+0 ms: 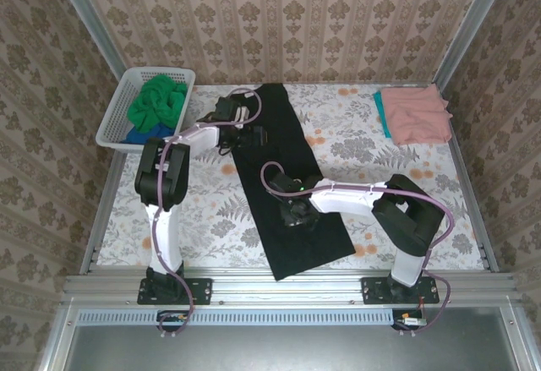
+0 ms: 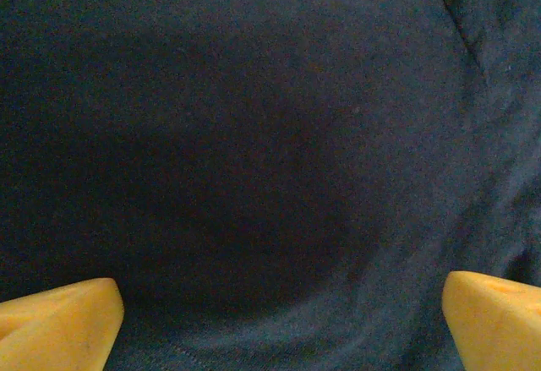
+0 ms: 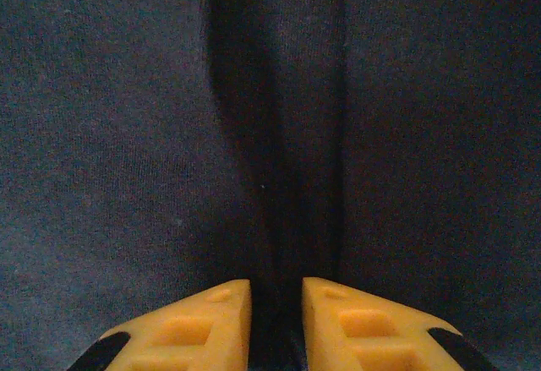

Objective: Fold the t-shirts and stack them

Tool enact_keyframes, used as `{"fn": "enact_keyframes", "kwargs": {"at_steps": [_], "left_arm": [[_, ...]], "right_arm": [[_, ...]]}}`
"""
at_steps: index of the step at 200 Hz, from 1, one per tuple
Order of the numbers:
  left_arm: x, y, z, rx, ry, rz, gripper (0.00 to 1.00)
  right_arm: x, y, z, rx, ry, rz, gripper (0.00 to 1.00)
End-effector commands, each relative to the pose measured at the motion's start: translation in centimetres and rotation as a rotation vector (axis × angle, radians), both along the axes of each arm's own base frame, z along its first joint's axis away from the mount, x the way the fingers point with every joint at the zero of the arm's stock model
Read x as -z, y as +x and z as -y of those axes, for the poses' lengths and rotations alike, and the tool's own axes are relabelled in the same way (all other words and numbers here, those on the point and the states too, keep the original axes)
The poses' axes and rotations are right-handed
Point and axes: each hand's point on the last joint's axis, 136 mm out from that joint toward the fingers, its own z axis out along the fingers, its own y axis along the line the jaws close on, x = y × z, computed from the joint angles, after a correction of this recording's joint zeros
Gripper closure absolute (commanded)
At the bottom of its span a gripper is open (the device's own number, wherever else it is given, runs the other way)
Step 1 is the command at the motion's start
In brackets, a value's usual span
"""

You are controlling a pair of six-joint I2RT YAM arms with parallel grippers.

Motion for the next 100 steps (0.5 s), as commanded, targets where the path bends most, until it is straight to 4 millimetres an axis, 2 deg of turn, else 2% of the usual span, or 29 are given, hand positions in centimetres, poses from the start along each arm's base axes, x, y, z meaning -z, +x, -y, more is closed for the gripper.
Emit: {"fn": "enact_keyframes", "kwargs": {"at_steps": [1, 30, 51, 73, 90, 100], "left_arm": [[2.3, 0.4, 0.4, 0.006, -0.014, -0.072, 0.00], [2.2, 2.4, 3.0, 0.060, -0.090, -0.063, 0.00], [1.4, 2.9, 4.6, 0.103, -0.124, -0.067, 0.00], [-1.1, 2.7, 4.8, 0.128, -0.107, -0.033, 0.00], [-4.2, 1.9, 4.4, 0.140, -0.103, 0.004, 0.00], [-6.2, 1.1, 4.0, 0.148, -0.103, 0.034, 0.00]], "right_arm": [[0.4, -2.1, -0.6, -0.004, 0.028, -0.049, 0.75], [-1.6, -3.2, -4.4, -0.097, 0.098, -0.035, 0.73], [-3.4, -2.6, -4.6, -0.103, 0.102, 0.010, 0.73], [-5.2, -1.8, -2.1, -0.067, 0.073, 0.092, 0.65], [-5.5, -1.4, 1.5, 0.011, 0.051, 0.128, 0.57], [-5.0, -1.5, 3.7, 0.066, 0.054, 0.129, 0.48]]}}
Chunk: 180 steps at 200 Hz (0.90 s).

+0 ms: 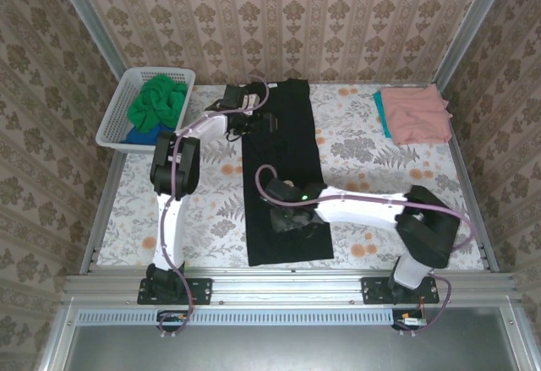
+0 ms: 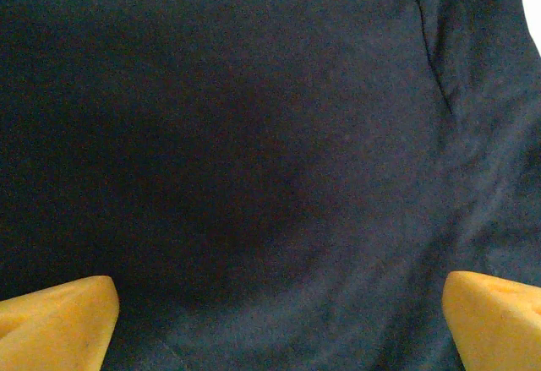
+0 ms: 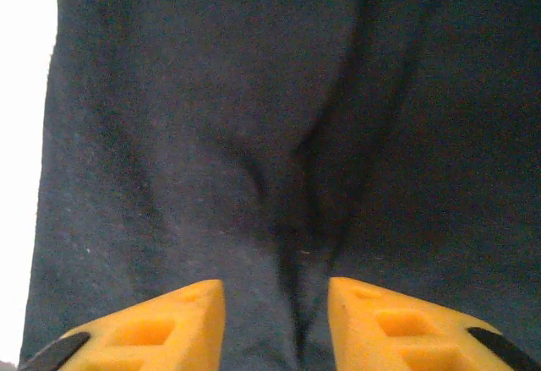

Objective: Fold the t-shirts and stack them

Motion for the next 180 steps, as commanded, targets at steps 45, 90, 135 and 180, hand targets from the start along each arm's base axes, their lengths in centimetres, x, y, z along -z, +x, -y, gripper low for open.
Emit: {"fn": "enact_keyframes", "kwargs": {"at_steps": [45, 90, 135, 180], "left_arm": [[-10.9, -9.7, -4.2, -0.048, 0.012, 0.136, 0.00], [-7.6, -21.9, -7.5, -0.114, -0.058, 0.016, 0.00], [-1.9, -33.7, -8.0, -0.076, 0.063, -0.139, 0.13], [0.4, -39.7, -7.7, -0.024, 0.054, -0.184, 0.21]], "right_arm": [[2.3, -2.2, 10.2, 0.264, 0.125, -0.059, 0.40], [3.4, -6.0, 11.4, 0.267, 0.138, -0.160, 0.40], [3.9, -8.5, 10.8, 0.232, 0.128, -0.205, 0.42], [5.0, -10.0, 13.0, 0.215, -0.029, -0.233, 0.45]]}}
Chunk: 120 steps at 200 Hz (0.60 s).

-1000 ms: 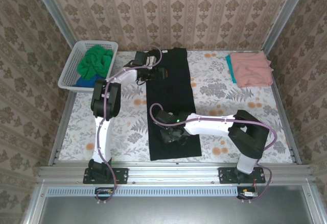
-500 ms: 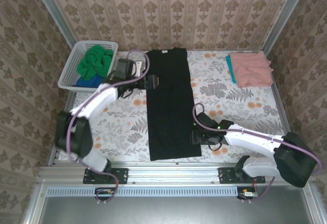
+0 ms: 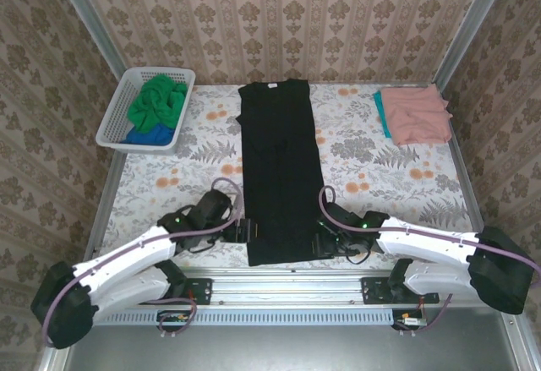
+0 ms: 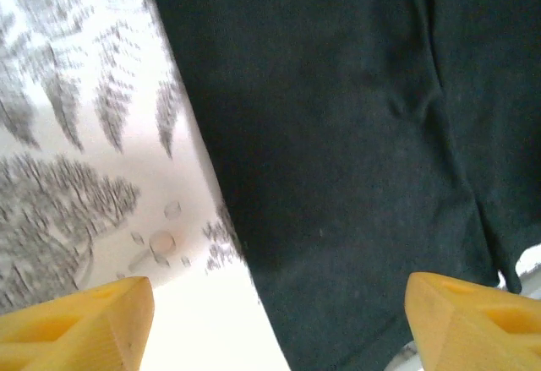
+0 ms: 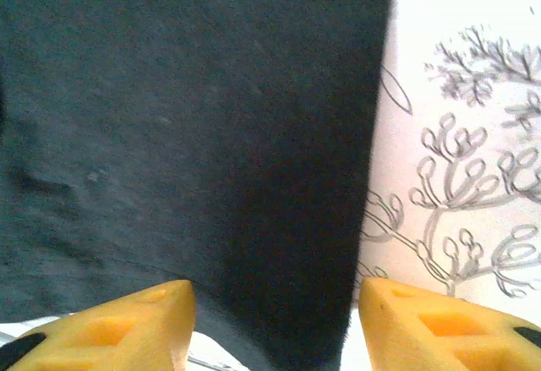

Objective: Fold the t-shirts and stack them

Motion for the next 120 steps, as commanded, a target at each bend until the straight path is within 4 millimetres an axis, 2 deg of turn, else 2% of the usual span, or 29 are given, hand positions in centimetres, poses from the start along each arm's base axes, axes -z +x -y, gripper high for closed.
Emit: {"fn": "enact_keyframes", "kwargs": {"at_steps": [1, 20, 44, 78, 120], "left_arm": [[1.1, -1.8, -0.5, -0.063, 0.016, -0.034, 0.21], [2.0, -3.5, 0.1, -0.017, 0.033, -0.041, 0.21], [3.2, -4.8, 0.7, 0.012, 0.073, -0.057, 0.24], [4.1, -5.6, 1.9, 0.037, 0.058, -0.067, 0.34], [4.3, -6.0, 2.8, 0.053, 0.030, -0.072, 0.46]], "right_arm": [[0.8, -1.3, 2.4, 0.010, -0.116, -0.048, 0.45], [0.4, -1.2, 3.0, 0.012, -0.138, -0.026, 0.46], [0.6, -1.2, 2.2, 0.016, -0.079, -0.021, 0.50], [0.9, -1.4, -0.2, -0.011, 0.005, -0.025, 0.52], [1.5, -1.5, -0.5, -0.018, -0.020, -0.024, 0.58]]}}
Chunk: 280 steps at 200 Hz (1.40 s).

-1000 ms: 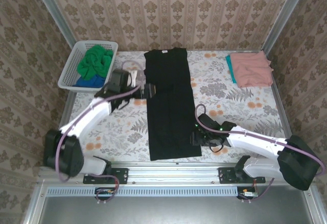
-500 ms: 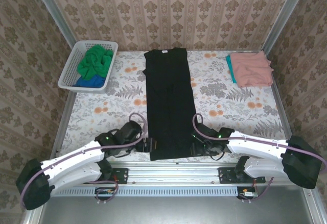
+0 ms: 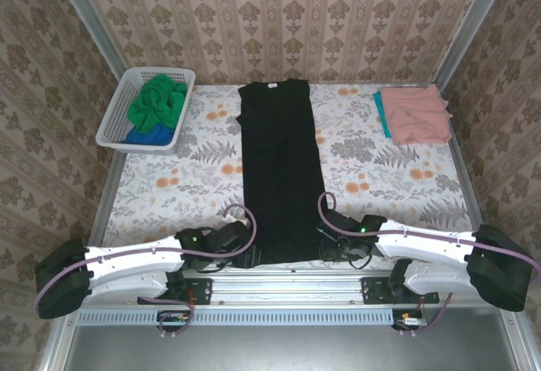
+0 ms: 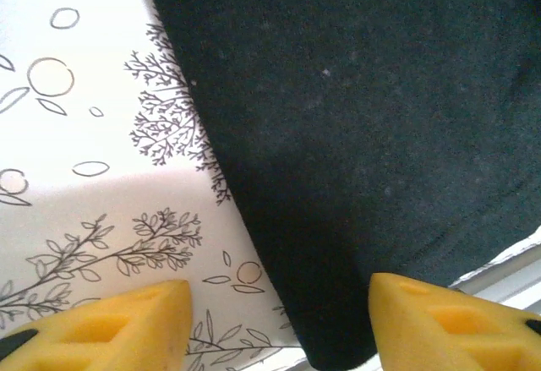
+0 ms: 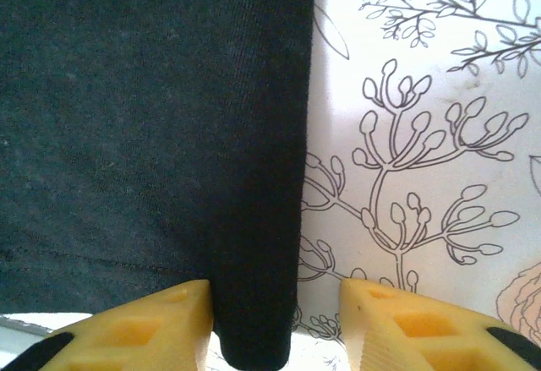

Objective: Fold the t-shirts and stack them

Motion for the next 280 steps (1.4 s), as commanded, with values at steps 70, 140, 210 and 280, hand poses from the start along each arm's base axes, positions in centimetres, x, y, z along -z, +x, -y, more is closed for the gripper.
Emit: {"fn": "enact_keyframes", "kwargs": {"at_steps": [70, 140, 210, 280], "left_arm": [[-0.6, -1.2, 2.2, 0.003, -0.140, 0.000, 0.48], [1.3, -2.1, 1.9, 0.028, -0.093, -0.042, 0.65], [-4.4, -0.2, 1.5, 0.019, -0.227, 0.095, 1.00], [-14.8, 10.5, -0.1, -0.127, -0.316, 0.312, 1.00]], "right_arm": [[-0.8, 0.3, -2.5, -0.026, 0.071, 0.019, 0.68], [-1.3, 0.7, -3.1, -0.039, 0.082, 0.048, 0.77], [-5.7, 2.4, -2.8, -0.047, 0.069, 0.156, 0.97], [-13.4, 12.1, -3.6, -0.038, 0.084, 0.355, 0.97]]}}
